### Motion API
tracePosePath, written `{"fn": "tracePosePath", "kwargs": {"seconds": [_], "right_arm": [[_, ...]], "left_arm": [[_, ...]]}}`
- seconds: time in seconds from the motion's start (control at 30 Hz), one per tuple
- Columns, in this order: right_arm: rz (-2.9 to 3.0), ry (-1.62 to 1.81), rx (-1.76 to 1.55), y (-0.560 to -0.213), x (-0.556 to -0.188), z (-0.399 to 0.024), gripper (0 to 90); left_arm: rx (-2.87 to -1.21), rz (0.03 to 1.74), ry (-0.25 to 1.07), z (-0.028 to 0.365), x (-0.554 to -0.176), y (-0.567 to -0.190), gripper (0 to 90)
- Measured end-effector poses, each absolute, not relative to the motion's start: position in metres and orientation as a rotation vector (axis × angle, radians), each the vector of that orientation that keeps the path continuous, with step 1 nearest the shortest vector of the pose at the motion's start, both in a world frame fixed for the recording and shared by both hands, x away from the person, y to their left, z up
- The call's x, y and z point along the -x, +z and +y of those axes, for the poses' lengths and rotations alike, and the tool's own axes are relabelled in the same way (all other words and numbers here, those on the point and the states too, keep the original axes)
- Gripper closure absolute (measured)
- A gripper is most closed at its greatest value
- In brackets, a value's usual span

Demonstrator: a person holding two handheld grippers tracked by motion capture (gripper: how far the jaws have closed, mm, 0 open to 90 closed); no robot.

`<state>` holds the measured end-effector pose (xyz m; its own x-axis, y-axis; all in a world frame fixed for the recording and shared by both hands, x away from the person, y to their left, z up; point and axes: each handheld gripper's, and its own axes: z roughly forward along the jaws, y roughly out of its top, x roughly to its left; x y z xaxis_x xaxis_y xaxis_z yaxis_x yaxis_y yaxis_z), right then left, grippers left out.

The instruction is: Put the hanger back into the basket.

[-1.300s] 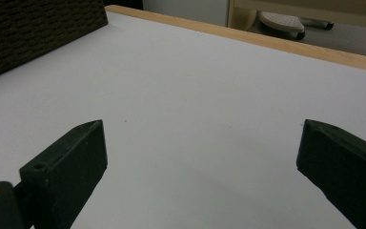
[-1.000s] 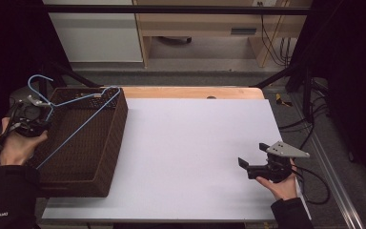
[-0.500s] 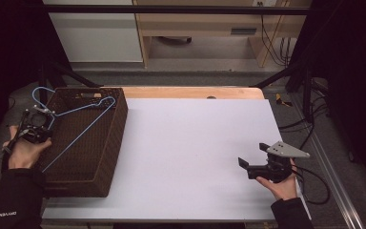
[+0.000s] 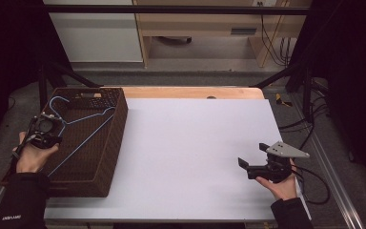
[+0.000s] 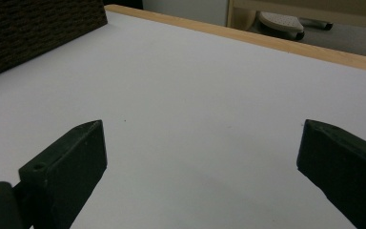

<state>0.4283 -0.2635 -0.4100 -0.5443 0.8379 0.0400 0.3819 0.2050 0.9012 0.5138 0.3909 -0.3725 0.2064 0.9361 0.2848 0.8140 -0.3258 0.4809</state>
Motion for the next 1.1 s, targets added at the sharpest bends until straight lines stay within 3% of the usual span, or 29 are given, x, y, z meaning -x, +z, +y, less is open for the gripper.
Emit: {"fn": "tracePosePath", "kwargs": {"seconds": [0.2,0.4,0.83,1.1], "right_arm": [[2.021,1.309,-1.132,-0.410,-0.428,-0.264,3.4],[2.013,1.316,-1.135,-0.409,-0.428,-0.264,3.4],[2.000,1.340,-1.125,-0.407,-0.426,-0.264,2.9],[1.984,1.360,-1.118,-0.405,-0.425,-0.265,2.7]], "left_arm": [[-2.145,1.627,0.851,0.395,-0.497,-0.350,66.3],[-2.000,1.463,0.881,0.385,-0.472,-0.329,48.2],[-1.798,1.040,0.786,0.323,-0.422,-0.317,22.7],[-1.802,0.891,0.689,0.282,-0.406,-0.335,12.0]]}}
